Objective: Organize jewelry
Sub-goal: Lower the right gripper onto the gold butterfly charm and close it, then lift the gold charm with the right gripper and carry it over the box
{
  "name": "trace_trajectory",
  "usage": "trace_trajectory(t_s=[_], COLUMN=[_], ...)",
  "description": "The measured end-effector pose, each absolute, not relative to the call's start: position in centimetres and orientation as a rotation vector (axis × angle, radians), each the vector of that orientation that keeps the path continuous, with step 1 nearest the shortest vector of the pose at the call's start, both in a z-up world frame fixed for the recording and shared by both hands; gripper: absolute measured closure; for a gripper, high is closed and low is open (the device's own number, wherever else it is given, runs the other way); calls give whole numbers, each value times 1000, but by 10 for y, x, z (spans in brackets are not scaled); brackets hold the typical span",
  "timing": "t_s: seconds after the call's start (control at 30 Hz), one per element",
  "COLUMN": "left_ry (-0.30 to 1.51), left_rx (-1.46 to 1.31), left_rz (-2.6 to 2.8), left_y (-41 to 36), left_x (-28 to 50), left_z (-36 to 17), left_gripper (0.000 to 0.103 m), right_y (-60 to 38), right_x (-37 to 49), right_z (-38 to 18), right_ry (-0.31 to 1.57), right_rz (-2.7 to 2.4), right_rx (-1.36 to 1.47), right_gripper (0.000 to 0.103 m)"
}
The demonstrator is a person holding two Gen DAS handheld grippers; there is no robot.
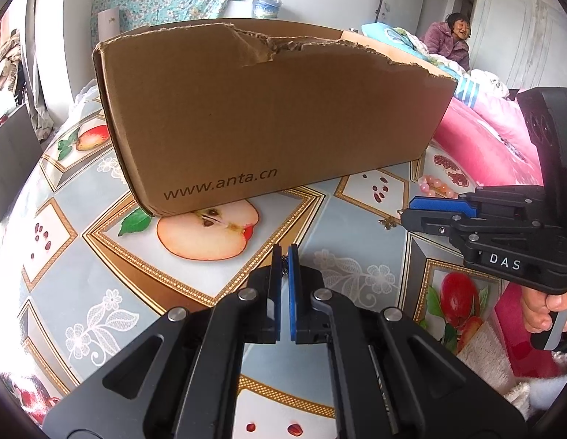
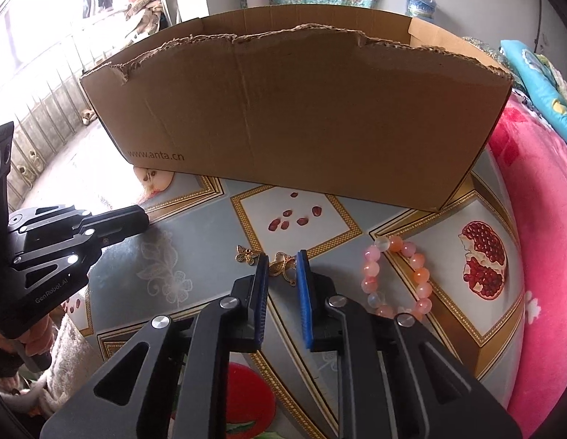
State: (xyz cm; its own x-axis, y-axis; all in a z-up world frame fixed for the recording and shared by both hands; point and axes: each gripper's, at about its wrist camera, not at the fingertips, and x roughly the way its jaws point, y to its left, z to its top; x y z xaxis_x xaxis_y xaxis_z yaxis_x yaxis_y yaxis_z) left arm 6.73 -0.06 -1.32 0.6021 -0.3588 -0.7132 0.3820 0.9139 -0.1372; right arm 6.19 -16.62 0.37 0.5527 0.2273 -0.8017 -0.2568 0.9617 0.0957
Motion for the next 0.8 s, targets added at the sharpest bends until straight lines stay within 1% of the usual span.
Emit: trace_trajectory(t_s=[0.23,0.43,0.6,0.8], left_ry=[822,802,720,587], left_rx=[25,-7,-19,-83], left_rz=[-429,-438,-461,-533], left_y=[-1,8,15,25], left_x=[67,62,50,44], left_z=[-13,-6,18,70], left_gripper=[101,101,101,101], right_y=[-181,-189,-189,-199], right_x=[52,36,29,33], right_z=[11,36,64,96], right_ry=[922,836,750,652], right_rz=[284,307,318,353], right_rx=[34,69,78,127], right_gripper=[88,88,88,88])
